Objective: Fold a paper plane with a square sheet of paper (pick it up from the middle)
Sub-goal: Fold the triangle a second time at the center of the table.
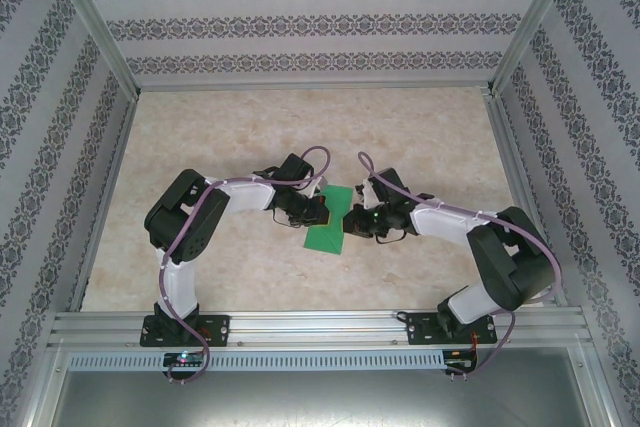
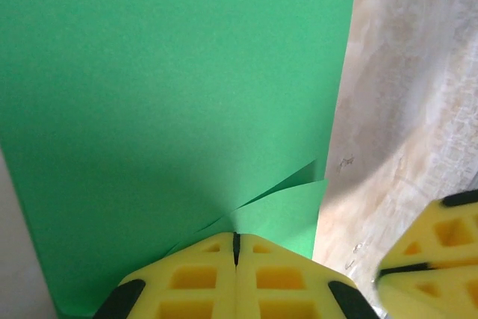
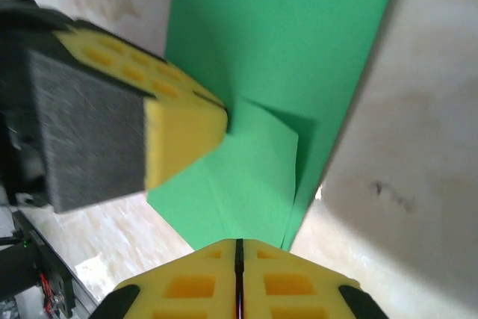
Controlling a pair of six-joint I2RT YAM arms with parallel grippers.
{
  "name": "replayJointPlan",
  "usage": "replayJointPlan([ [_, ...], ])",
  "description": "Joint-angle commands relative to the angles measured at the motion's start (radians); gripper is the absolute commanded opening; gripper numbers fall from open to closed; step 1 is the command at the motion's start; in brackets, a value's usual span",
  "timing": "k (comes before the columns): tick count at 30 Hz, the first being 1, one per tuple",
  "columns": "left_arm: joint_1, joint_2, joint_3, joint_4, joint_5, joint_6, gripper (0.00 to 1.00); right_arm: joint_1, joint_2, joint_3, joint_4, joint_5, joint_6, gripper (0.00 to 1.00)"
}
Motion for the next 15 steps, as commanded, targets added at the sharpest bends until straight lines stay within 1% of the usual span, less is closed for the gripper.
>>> replayJointPlan([
  [1, 0.016, 0.020, 0.016, -0.071, -0.056, 0.033, 0.07, -0.024, 0.027, 0.061, -0.052, 0.023, -0.073, 0.16],
  [7, 0.016, 0.011, 0.039, -0.088, -0.039, 0.037, 0.08, -0.055, 0.100, 0.134, -0.078, 0.015, -0.140, 0.25],
  [15, 0.016, 0.003, 0.050, -0.089, -0.023, 0.034, 0.09, -0.058, 0.202, 0.193, -0.083, -0.030, -0.179, 0.26],
])
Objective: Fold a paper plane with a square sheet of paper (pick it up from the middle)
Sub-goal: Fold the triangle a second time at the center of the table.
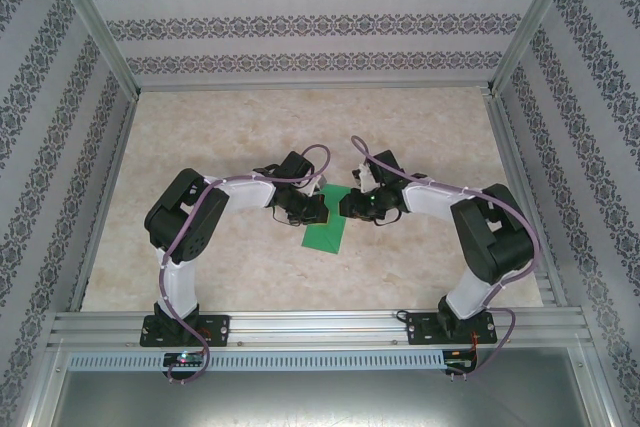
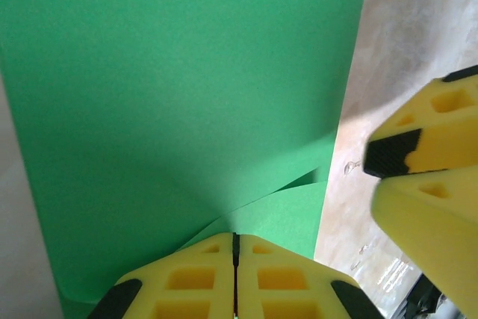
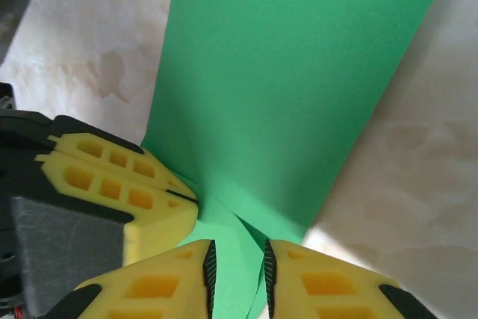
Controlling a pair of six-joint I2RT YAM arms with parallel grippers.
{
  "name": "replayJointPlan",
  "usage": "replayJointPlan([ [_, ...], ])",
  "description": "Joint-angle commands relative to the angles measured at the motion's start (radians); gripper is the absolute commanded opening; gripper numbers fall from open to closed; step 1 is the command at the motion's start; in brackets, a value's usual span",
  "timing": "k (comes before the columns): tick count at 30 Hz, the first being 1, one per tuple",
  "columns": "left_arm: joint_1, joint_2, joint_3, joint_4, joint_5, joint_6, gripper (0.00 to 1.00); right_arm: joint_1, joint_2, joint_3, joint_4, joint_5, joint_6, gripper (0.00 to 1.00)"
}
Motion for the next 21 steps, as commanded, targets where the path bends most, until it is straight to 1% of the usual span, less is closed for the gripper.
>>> replayJointPlan([
  [1, 0.012, 0.000, 0.024, -0.036, -0.003, 0.022, 0.09, -0.001, 0.032, 0.028, -0.022, -0.032, -0.045, 0.26],
  [8, 0.013, -0.013, 0.065, -0.089, -0.009, 0.049, 0.11, 0.011, 0.061, 0.025, -0.019, -0.062, -0.050, 0.27],
  [15, 0.023, 0.002, 0.118, -0.174, -0.055, 0.096, 0.12, 0.015, 0.056, 0.010, 0.003, -0.093, -0.039, 0.27],
  [18, 0.027, 0.005, 0.122, -0.180, -0.060, 0.101, 0.12, 0.017, 0.049, 0.006, 0.016, -0.113, -0.030, 0.25],
  [21, 0.030, 0.011, 0.134, -0.192, -0.064, 0.111, 0.12, 0.018, 0.048, -0.002, 0.029, -0.131, -0.019, 0.22],
])
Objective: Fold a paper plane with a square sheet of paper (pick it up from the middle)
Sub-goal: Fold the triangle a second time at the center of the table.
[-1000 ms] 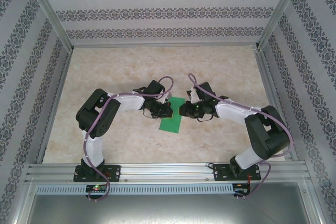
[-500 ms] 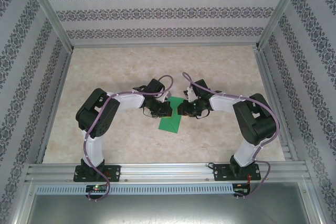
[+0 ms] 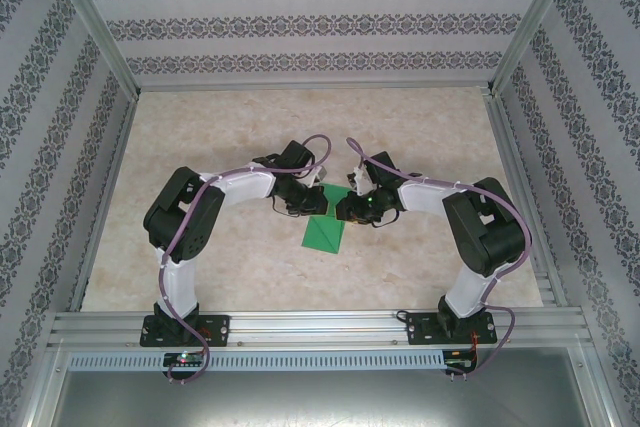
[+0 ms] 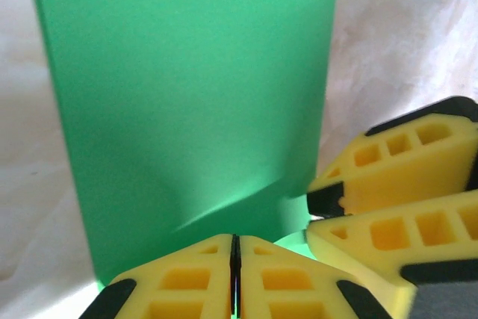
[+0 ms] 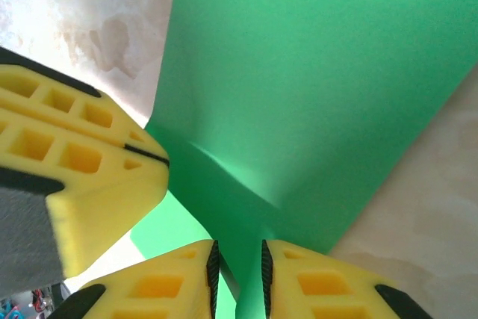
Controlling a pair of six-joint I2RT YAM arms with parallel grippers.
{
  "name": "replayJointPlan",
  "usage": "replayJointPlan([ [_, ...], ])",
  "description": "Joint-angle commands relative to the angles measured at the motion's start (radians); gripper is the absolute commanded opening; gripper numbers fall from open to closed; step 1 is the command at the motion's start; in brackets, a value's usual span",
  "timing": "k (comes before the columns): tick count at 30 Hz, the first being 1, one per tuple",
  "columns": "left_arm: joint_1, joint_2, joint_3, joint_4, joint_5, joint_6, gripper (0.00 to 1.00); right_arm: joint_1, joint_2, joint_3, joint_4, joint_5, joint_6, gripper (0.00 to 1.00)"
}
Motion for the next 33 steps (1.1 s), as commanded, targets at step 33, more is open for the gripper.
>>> replayJointPlan([
  [33, 0.044, 0.145, 0.163, -0.206, -0.066, 0.161, 0.12, 0.016, 0.038, 0.000, -0.051, 0.080, -0.042, 0.05],
])
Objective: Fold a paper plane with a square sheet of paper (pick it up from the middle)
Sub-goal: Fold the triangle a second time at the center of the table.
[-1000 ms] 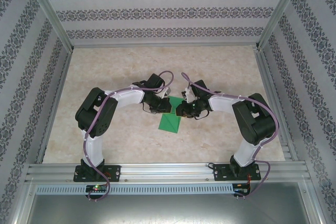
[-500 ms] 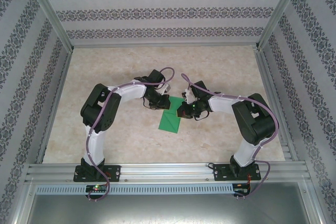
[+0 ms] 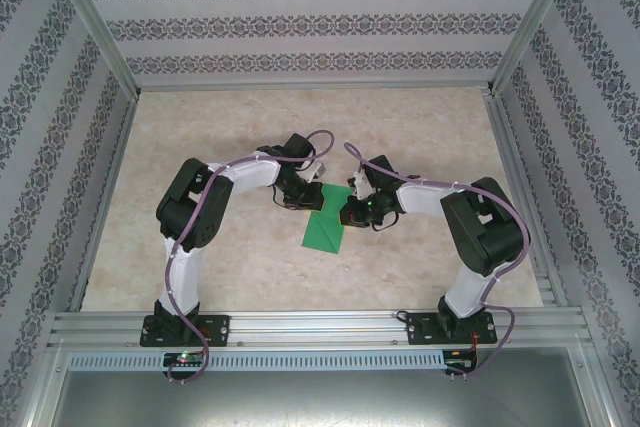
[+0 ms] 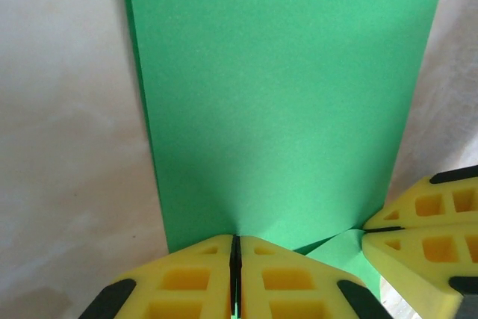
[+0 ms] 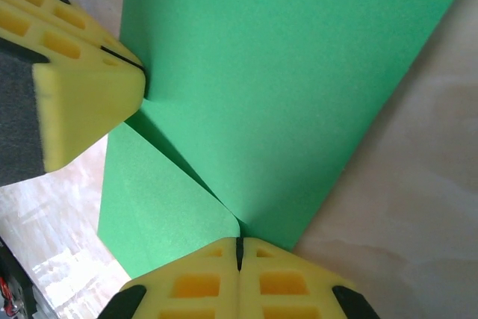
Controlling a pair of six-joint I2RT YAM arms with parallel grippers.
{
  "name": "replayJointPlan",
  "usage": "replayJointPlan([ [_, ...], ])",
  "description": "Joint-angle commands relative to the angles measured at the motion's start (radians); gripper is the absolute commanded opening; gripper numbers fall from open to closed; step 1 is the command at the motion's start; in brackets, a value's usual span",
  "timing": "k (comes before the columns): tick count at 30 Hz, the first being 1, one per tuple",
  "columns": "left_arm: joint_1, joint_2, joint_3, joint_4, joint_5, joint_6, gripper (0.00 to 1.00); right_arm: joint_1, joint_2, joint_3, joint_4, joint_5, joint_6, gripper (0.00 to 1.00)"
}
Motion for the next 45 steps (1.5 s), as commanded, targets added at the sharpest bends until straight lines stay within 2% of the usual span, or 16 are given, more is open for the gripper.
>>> replayJointPlan([
  [1, 0.008, 0.030, 0.008, -0.040, -0.022, 0.029, 0.12, 0.009, 0.029, 0.018, -0.032, 0.030, -0.025, 0.05],
  [15, 0.008, 0.001, 0.008, -0.020, 0.020, 0.015, 0.12, 0.038, 0.066, 0.045, -0.111, 0.119, -0.058, 0.08],
  [30, 0.005, -0.154, -0.027, 0.000, 0.054, -0.024, 0.12, 0.066, 0.114, 0.080, -0.180, 0.181, -0.076, 0.08],
  [45, -0.024, -0.104, -0.098, 0.028, 0.071, -0.019, 0.11, 0.072, 0.112, 0.089, -0.186, 0.170, -0.072, 0.09],
])
